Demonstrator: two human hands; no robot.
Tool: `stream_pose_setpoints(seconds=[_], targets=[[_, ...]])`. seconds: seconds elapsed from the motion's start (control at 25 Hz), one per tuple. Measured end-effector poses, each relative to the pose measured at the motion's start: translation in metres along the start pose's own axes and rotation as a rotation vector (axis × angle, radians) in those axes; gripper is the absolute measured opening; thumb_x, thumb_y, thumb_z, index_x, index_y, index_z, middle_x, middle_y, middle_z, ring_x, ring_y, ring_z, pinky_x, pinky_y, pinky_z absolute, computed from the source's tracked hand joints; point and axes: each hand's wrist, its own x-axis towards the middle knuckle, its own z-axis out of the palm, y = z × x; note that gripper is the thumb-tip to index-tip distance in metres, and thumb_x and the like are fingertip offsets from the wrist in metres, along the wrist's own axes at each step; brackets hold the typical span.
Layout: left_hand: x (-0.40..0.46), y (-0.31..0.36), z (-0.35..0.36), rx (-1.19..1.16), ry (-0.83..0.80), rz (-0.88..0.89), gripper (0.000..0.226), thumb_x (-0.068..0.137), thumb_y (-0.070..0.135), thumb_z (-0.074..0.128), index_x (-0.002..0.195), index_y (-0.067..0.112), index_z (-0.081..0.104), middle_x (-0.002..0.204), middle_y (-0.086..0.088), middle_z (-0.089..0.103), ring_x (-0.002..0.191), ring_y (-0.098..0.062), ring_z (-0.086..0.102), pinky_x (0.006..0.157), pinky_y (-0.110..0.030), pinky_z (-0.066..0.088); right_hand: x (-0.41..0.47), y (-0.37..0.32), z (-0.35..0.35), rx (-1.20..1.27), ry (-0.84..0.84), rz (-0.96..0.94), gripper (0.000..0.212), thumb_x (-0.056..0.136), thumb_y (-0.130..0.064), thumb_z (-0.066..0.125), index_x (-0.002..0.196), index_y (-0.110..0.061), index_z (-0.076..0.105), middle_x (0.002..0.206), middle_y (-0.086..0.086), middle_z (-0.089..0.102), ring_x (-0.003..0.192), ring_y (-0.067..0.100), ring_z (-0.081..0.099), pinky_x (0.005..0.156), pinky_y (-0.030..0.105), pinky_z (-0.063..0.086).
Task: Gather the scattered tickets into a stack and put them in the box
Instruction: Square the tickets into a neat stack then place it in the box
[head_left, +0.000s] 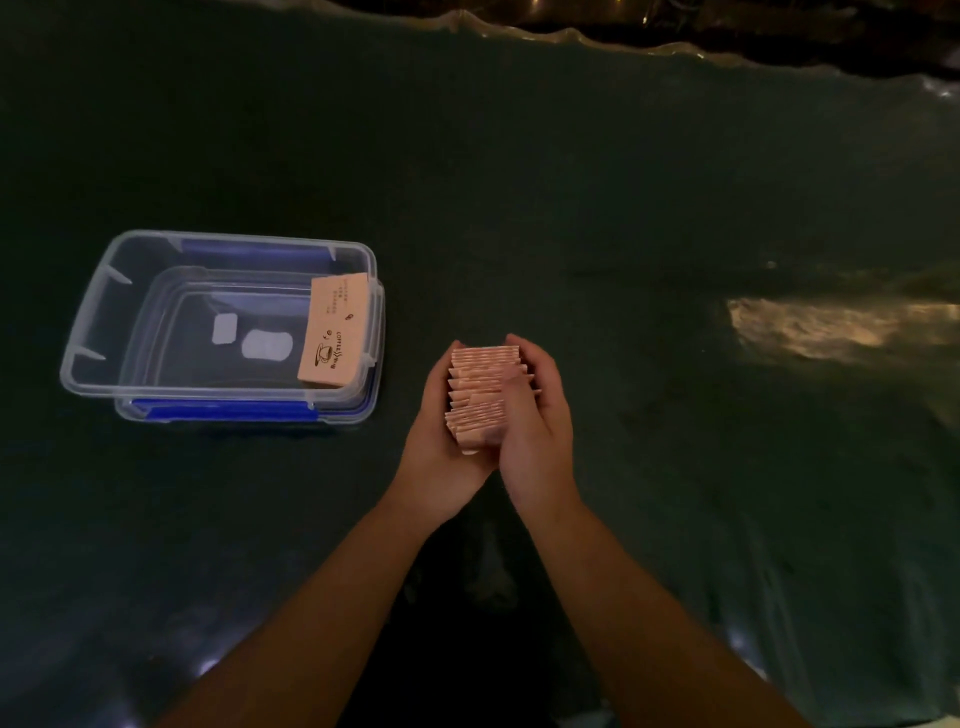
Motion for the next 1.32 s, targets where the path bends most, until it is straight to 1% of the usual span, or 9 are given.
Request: stream_pose_setpoints(seconds=[0.24, 0.44, 0.6, 0.68, 0.92, 1.0, 1.12, 1.24, 1.32], targets=[[-0.002, 0.003, 0.011, -0.137, 0.035, -0.018, 0.106, 0.090, -0.001, 0.079, 0.167, 0.039, 0.020, 0.132, 0.020, 0.063, 0.115, 0.008, 0.070, 0.093, -0.017, 0.059, -0.003, -0.003, 0.005, -0.010, -0.003, -0.021, 0.031, 0.103, -0.035, 0.057, 0.133, -0.034, 0.063, 0.112, -0.013, 0.078, 0.103, 0.010, 0.077, 0.079, 0.025, 0.062], [-0.003, 0.006, 0.004, -0.002, -0.059, 0.094, 0.119, 0.083, -0.012, 0.082, 0.160, 0.041, 0.008, 0.128, 0.058, 0.054, 0.122, 0.021, 0.060, 0.094, -0.006, 0.052, -0.001, -0.001, 0.008, -0.005, -0.005, 0.042, 0.043, 0.105, -0.029, 0.063, 0.146, -0.040, 0.058, 0.124, -0.008, 0.076, 0.108, 0.009, 0.077, 0.085, 0.027, 0.064], [0.004, 0.002, 0.001, 0.086, -0.118, 0.173, 0.128, 0.080, -0.007, 0.088, 0.165, 0.037, 0.003, 0.159, 0.002, 0.047, 0.137, -0.001, 0.060, 0.102, -0.012, 0.051, 0.001, -0.004, 0.006, -0.050, 0.027, 0.037, 0.044, 0.100, -0.045, 0.063, 0.143, -0.047, 0.053, 0.120, -0.008, 0.077, 0.102, 0.009, 0.078, 0.082, 0.029, 0.065], [0.006, -0.001, -0.001, 0.122, -0.154, 0.173, 0.135, 0.077, -0.004, 0.091, 0.165, 0.035, -0.003, 0.166, -0.009, 0.038, 0.143, -0.007, 0.055, 0.106, -0.010, 0.047, 0.004, -0.006, 0.006, -0.082, 0.023, 0.063, 0.033, 0.103, -0.044, 0.062, 0.136, -0.045, 0.058, 0.114, -0.010, 0.078, 0.099, 0.007, 0.078, 0.081, 0.029, 0.064], [0.011, -0.016, -0.009, 0.151, -0.160, 0.186, 0.101, 0.076, 0.023, 0.087, 0.155, 0.012, 0.026, 0.138, 0.007, 0.058, 0.126, 0.002, 0.064, 0.100, -0.014, 0.053, 0.000, -0.010, 0.012, -0.159, -0.019, 0.021, 0.031, 0.102, -0.043, 0.064, 0.133, -0.040, 0.063, 0.122, -0.006, 0.074, 0.105, 0.011, 0.075, 0.092, 0.039, 0.063], [0.011, -0.017, -0.011, 0.191, -0.166, 0.193, 0.101, 0.073, 0.031, 0.086, 0.153, 0.023, 0.025, 0.136, 0.017, 0.056, 0.127, 0.005, 0.062, 0.102, -0.016, 0.053, -0.003, -0.011, 0.011, -0.150, -0.028, 0.050, 0.035, 0.104, -0.037, 0.065, 0.138, -0.035, 0.060, 0.125, -0.003, 0.073, 0.108, 0.014, 0.075, 0.097, 0.043, 0.062], [0.015, -0.018, -0.014, 0.217, -0.171, 0.199, 0.107, 0.071, 0.029, 0.090, 0.149, 0.049, 0.020, 0.138, 0.021, 0.057, 0.130, 0.001, 0.062, 0.102, -0.011, 0.050, -0.004, -0.009, 0.007, -0.070, -0.062, 0.076, 0.033, 0.105, -0.029, 0.064, 0.137, -0.034, 0.059, 0.118, -0.004, 0.077, 0.102, 0.010, 0.077, 0.085, 0.027, 0.063], [0.018, -0.016, -0.019, 0.162, -0.175, 0.143, 0.103, 0.071, 0.033, 0.088, 0.156, 0.016, 0.032, 0.132, 0.022, 0.064, 0.125, 0.006, 0.064, 0.099, -0.007, 0.049, -0.004, -0.005, 0.010, -0.120, -0.088, 0.099, 0.035, 0.106, -0.028, 0.063, 0.140, -0.028, 0.057, 0.124, 0.000, 0.074, 0.103, 0.008, 0.076, 0.079, 0.020, 0.061], [0.018, -0.013, -0.024, 0.145, -0.146, 0.107, 0.096, 0.070, 0.028, 0.092, 0.150, 0.013, 0.042, 0.125, 0.032, 0.068, 0.120, 0.008, 0.067, 0.094, -0.006, 0.051, -0.001, -0.004, 0.008, -0.150, -0.132, 0.100, 0.040, 0.105, -0.034, 0.064, 0.143, -0.026, 0.054, 0.138, 0.010, 0.065, 0.117, 0.017, 0.072, 0.095, 0.032, 0.062]])
